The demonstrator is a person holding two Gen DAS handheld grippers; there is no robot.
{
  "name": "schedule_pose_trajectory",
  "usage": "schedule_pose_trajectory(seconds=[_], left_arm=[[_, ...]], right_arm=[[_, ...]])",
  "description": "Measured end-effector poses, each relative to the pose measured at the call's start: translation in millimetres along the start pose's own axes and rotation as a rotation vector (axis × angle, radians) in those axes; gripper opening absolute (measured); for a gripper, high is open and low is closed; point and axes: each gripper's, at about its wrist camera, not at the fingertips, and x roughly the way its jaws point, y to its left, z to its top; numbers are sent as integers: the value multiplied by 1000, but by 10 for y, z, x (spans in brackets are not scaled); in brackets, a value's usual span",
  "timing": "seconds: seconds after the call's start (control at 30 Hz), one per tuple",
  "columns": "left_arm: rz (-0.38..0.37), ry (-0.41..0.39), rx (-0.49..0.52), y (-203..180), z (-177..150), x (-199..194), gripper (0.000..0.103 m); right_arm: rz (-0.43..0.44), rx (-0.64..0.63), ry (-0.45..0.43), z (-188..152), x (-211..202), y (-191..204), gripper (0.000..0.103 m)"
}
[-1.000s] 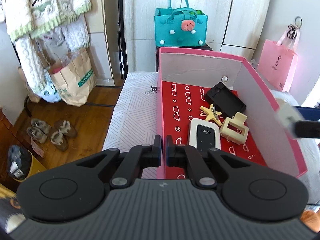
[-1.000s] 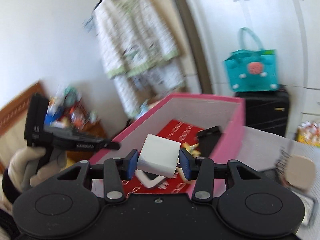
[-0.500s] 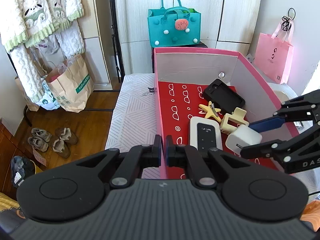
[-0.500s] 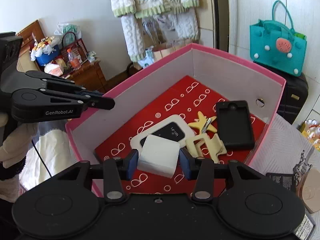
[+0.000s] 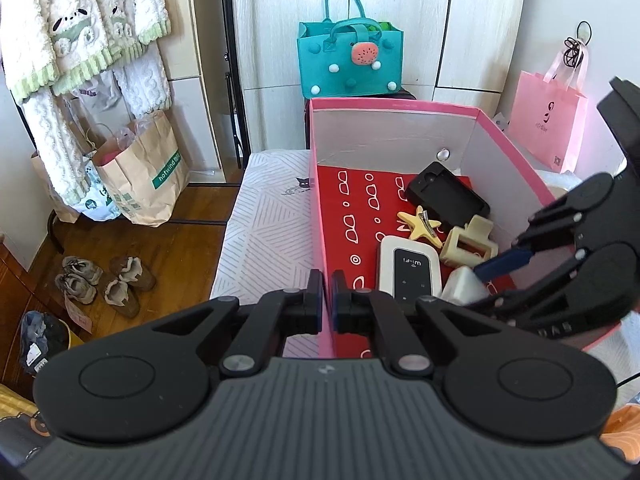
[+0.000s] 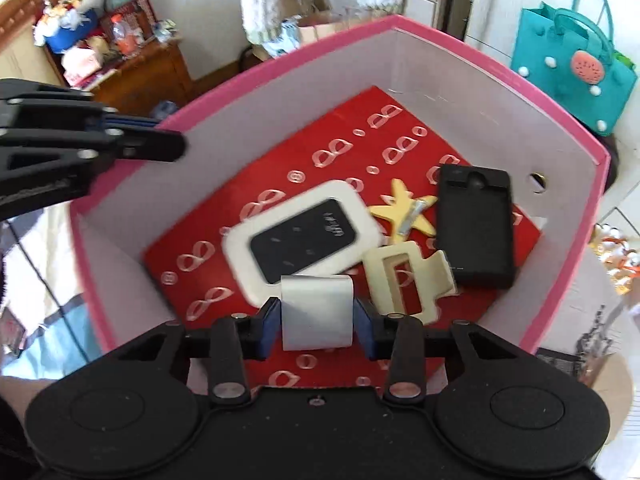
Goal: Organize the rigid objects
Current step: 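Lower the charger cube onto the red lining and open the right tool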
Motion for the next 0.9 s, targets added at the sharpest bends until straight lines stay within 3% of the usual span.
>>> schedule_pose_trajectory(seconds=[0.1,0.23,0.57,0.73,0.83,0.9], left_arm=[[-17,5,-7,25,10,-4,4],[-16,4,-3,18,10,-2,4],[-20,7,-16,34,16,5,4],[-14,19,-27,28,24,17,4],[0,18,-25,7,19,14,4],[3,19,-33,5,26,22,4]], right_arm=[[-105,-56,-26,-2,-39,33,44],[-169,-125,-35,-46,-142,142,46],[-106,27,-353,-297,-1080,-107,58],[-176,23,-387,-618,-1186,-397,59],[-205,79,-411,-846,-1241,-609,74],[-218,106,-419,-1007,-1256,-705,74]])
